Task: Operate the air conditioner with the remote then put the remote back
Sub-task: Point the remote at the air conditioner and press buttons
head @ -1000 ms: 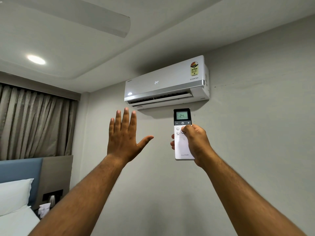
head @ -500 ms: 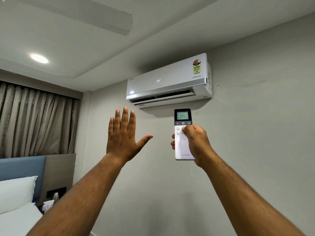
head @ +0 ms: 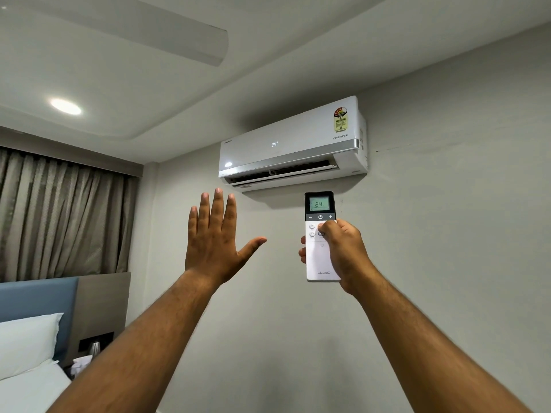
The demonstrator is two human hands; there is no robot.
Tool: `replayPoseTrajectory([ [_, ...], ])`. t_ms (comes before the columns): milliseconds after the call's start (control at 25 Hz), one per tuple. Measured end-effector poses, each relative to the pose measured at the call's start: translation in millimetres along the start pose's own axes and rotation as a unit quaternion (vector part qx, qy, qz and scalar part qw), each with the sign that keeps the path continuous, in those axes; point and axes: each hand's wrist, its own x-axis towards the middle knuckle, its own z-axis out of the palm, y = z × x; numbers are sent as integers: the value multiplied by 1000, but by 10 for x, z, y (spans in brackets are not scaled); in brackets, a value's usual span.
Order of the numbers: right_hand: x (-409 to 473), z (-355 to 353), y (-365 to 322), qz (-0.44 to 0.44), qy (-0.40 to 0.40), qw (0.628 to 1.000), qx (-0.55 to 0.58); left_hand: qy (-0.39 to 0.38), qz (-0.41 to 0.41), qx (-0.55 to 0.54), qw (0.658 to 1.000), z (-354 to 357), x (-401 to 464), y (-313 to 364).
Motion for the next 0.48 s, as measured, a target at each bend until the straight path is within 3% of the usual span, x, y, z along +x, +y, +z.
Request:
replayPoseTrajectory([
  [480, -32, 31, -65, -5, -3, 1000, 7, 1, -2, -2, 1000, -64, 9, -8],
])
